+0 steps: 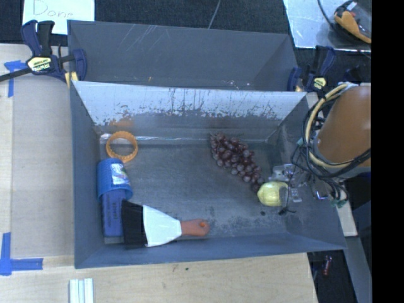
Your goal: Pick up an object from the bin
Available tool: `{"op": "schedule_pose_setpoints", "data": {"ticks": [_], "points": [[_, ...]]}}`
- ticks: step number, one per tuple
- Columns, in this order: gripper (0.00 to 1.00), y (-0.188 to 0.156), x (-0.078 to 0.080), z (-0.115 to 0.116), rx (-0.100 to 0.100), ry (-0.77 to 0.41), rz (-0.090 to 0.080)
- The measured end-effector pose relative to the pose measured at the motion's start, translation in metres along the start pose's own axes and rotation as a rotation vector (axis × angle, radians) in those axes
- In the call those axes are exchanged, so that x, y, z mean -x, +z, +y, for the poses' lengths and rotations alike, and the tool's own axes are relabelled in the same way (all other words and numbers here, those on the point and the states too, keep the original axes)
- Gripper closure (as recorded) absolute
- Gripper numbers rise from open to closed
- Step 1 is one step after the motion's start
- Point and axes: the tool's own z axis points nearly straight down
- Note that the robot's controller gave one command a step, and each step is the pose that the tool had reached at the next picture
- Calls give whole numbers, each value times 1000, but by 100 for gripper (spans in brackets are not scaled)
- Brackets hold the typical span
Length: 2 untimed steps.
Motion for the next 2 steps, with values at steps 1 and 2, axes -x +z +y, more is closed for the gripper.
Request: {"op": "schedule_pose_setpoints", "data": {"ticks": [1, 2], "points": [[100, -12, 0, 0, 0, 0, 0], [100, -21, 1, 0, -1, 0, -3]]}}
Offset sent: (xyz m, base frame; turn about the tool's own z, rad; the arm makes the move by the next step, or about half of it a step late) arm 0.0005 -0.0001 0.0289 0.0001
